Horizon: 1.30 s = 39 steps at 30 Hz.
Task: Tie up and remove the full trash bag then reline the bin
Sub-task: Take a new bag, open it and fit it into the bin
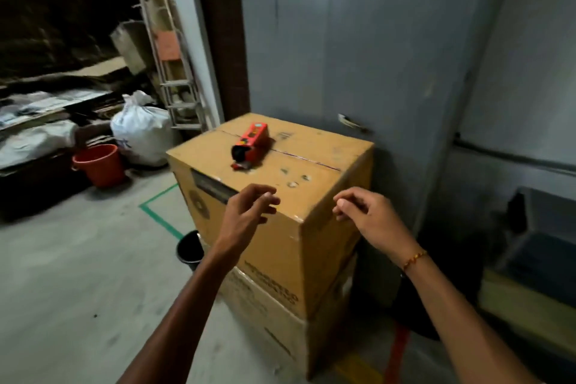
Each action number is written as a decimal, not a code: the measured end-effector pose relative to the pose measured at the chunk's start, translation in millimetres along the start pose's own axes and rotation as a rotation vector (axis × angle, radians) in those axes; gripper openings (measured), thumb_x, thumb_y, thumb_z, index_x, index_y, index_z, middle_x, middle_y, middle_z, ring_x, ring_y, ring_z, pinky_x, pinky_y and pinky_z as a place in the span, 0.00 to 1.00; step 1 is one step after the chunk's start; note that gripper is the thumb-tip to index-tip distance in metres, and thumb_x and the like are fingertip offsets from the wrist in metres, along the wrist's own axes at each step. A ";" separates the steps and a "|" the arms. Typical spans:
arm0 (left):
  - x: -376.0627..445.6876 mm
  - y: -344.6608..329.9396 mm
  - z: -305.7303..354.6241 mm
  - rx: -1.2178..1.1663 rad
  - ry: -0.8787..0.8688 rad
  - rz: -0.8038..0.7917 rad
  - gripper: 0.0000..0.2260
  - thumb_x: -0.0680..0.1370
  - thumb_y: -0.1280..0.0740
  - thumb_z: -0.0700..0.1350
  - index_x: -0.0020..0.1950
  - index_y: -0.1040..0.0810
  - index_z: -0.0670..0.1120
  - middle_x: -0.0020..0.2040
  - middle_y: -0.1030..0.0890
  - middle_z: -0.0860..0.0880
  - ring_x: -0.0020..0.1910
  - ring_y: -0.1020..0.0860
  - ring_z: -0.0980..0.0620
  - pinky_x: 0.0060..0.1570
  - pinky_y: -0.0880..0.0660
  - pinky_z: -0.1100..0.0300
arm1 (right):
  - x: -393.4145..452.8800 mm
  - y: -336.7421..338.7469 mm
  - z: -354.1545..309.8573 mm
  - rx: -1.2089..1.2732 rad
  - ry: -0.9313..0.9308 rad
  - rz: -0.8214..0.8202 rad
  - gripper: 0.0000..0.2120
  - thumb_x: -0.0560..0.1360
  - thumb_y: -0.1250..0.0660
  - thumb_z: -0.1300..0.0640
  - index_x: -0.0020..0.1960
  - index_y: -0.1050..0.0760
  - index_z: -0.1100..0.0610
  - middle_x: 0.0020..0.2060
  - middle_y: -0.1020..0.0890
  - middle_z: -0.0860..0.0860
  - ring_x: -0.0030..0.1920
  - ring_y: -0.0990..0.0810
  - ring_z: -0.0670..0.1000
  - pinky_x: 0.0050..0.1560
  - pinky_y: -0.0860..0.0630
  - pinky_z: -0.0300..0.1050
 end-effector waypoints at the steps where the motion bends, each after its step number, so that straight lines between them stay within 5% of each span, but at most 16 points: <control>1: 6.9 23.9 -7.6 0.014 0.002 0.022 0.08 0.82 0.38 0.45 0.58 0.21 0.47 0.49 0.15 0.48 0.48 0.17 0.49 0.46 0.22 0.55 | 15.3 -19.0 -7.4 0.006 -0.002 -0.015 0.06 0.78 0.35 0.54 0.51 0.20 0.51 0.43 0.15 0.48 0.44 0.16 0.45 0.51 0.18 0.47; 7: 47.1 121.5 -51.1 0.067 0.069 0.127 0.09 0.82 0.38 0.47 0.57 0.21 0.46 0.49 0.15 0.50 0.48 0.17 0.54 0.49 0.21 0.54 | 94.3 -110.3 -43.9 -0.009 0.032 -0.075 0.07 0.79 0.36 0.55 0.51 0.20 0.55 0.42 0.15 0.49 0.43 0.16 0.46 0.49 0.18 0.47; 13: 108.6 150.0 -82.5 0.077 0.069 0.134 0.08 0.81 0.37 0.47 0.57 0.21 0.48 0.50 0.16 0.49 0.49 0.18 0.54 0.46 0.21 0.57 | 165.5 -161.0 -51.2 -0.105 0.071 -0.100 0.06 0.78 0.35 0.53 0.48 0.20 0.52 0.40 0.16 0.48 0.41 0.17 0.45 0.46 0.18 0.47; 15: 133.8 150.0 -91.3 0.092 0.053 0.100 0.08 0.81 0.37 0.48 0.57 0.21 0.51 0.51 0.17 0.51 0.48 0.18 0.57 0.45 0.23 0.62 | 193.2 -173.3 -46.7 -0.170 0.091 -0.105 0.05 0.78 0.34 0.53 0.49 0.20 0.51 0.41 0.16 0.48 0.42 0.17 0.44 0.47 0.18 0.46; 22: 235.3 148.1 -130.3 0.164 0.037 -0.006 0.08 0.81 0.37 0.48 0.58 0.22 0.53 0.57 0.19 0.53 0.51 0.19 0.56 0.51 0.20 0.56 | 286.2 -208.4 -24.0 -0.617 0.273 -0.154 0.17 0.75 0.32 0.49 0.63 0.24 0.51 0.57 0.21 0.47 0.53 0.22 0.49 0.52 0.22 0.45; 25: 280.3 142.1 -141.7 0.284 -0.053 -0.109 0.15 0.80 0.36 0.45 0.67 0.26 0.54 0.69 0.29 0.54 0.63 0.25 0.53 0.57 0.25 0.60 | 311.0 -221.1 -15.6 -0.764 0.369 -0.179 0.22 0.74 0.31 0.47 0.66 0.28 0.51 0.60 0.25 0.48 0.56 0.27 0.49 0.53 0.23 0.45; 29: 325.4 130.4 -162.7 0.557 -0.223 -0.383 0.30 0.76 0.33 0.44 0.76 0.38 0.58 0.79 0.44 0.56 0.75 0.39 0.52 0.70 0.36 0.51 | 330.6 -234.5 -11.7 -0.940 0.491 -0.223 0.24 0.71 0.30 0.43 0.63 0.27 0.51 0.58 0.24 0.49 0.55 0.27 0.52 0.51 0.22 0.48; 32: 345.7 126.6 -175.7 0.616 -0.313 -0.482 0.33 0.74 0.31 0.41 0.76 0.37 0.53 0.80 0.45 0.54 0.74 0.36 0.50 0.67 0.31 0.46 | 340.8 -242.2 -10.2 -1.010 0.484 -0.233 0.24 0.69 0.28 0.45 0.62 0.27 0.51 0.58 0.24 0.50 0.54 0.27 0.55 0.47 0.22 0.51; 39: 385.4 129.7 -176.4 0.659 -0.395 -0.528 0.33 0.72 0.31 0.35 0.74 0.33 0.56 0.78 0.44 0.58 0.67 0.28 0.53 0.54 0.22 0.62 | 372.4 -252.6 -4.2 -1.103 0.416 -0.189 0.14 0.69 0.26 0.51 0.54 0.22 0.51 0.58 0.25 0.53 0.54 0.28 0.56 0.43 0.23 0.50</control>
Point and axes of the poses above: each hand's wrist, its own x-axis towards the middle knuckle, its own y-axis out of the back of the hand, z = x × y, the point moved 5 cm from there along x, towards the middle knuckle
